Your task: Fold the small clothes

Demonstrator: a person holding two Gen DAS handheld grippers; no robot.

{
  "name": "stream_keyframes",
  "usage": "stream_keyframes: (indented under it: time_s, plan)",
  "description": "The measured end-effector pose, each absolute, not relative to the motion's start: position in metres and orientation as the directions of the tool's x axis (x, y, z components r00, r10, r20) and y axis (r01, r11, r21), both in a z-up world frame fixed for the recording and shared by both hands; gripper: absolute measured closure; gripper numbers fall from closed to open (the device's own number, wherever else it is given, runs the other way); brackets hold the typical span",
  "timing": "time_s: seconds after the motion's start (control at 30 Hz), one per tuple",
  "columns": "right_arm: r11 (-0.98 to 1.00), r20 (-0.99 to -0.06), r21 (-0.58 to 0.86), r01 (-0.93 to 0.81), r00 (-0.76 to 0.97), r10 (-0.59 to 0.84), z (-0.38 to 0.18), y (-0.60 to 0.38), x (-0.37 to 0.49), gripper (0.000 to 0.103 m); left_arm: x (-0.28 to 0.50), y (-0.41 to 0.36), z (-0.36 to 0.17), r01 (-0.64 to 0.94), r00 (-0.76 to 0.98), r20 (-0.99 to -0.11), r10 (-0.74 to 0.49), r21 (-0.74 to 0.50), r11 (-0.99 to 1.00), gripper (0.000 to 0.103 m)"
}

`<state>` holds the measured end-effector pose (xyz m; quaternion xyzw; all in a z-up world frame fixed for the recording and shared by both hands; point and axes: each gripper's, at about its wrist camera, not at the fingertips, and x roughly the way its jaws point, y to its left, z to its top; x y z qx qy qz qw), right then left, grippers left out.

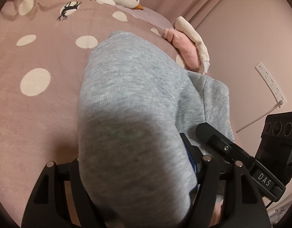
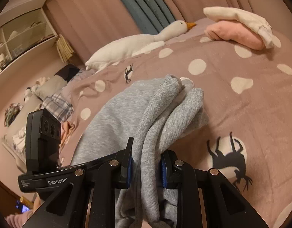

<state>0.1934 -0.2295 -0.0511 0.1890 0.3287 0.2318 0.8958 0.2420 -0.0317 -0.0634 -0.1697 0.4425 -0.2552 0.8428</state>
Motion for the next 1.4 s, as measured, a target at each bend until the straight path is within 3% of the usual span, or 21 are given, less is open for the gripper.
stream_keyframes:
  time_s: [0.87, 1.4]
  plan:
    - [0.781, -0.533, 0.498, -0.378, 0.576, 0.619, -0.065, -0.135, 0.216, 0.078, 0.239, 0.07, -0.077, 0.137, 0.537, -0.699, -0.473, -0.48, 0.866, 0.033]
    - [0.771, -0.574, 0.567, -0.29, 0.533, 0.622, -0.087, -0.147, 0.221, 0.078, 0.243, 0.082, -0.098, 0.1, 0.504, -0.748, -0.432, -0.446, 0.89, 0.03]
